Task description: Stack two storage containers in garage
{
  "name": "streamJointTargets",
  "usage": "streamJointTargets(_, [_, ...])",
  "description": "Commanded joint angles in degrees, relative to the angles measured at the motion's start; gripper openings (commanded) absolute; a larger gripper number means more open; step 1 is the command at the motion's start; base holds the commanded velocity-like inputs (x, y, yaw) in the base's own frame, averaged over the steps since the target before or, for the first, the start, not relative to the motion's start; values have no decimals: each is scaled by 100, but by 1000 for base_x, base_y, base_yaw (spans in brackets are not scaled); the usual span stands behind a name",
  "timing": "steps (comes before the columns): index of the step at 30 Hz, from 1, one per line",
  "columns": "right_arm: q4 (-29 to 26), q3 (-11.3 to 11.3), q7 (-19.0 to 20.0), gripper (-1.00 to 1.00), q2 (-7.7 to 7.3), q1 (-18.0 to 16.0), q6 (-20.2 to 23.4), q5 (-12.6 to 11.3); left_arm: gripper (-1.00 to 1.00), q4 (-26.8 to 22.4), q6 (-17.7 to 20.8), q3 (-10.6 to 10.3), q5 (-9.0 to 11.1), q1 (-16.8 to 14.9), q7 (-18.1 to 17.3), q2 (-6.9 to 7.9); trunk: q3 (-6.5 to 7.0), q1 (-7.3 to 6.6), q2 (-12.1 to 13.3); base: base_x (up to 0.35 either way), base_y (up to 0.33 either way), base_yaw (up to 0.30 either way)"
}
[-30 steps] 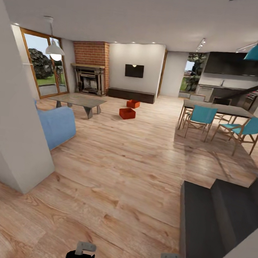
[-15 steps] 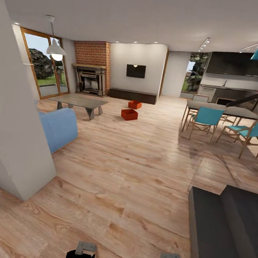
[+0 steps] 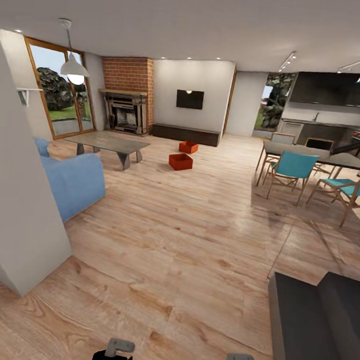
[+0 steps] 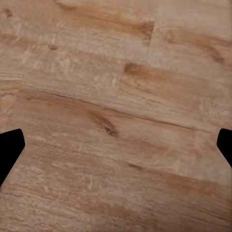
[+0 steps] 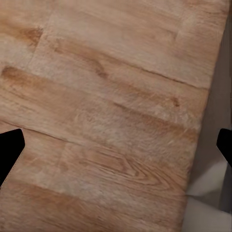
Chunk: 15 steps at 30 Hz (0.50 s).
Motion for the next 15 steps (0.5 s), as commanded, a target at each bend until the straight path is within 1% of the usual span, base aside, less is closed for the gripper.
streamJointTargets(1, [-7, -20, -36, 100, -1, -2, 34, 37, 100, 4, -15, -50, 60, -5, 35, 2, -6, 4, -3, 337, 0, 0])
streamJointTargets(6, [-2, -141, -36, 100, 0, -2, 33, 37, 100, -2, -26, -52, 61, -5, 37, 2, -6, 4, -3, 338, 0, 0])
streamJointTargets(15, [-1, -155, -36, 100, 0, -2, 33, 37, 100, -4, -46, -52, 65, -5, 38, 2, -6, 4, -3, 338, 0, 0])
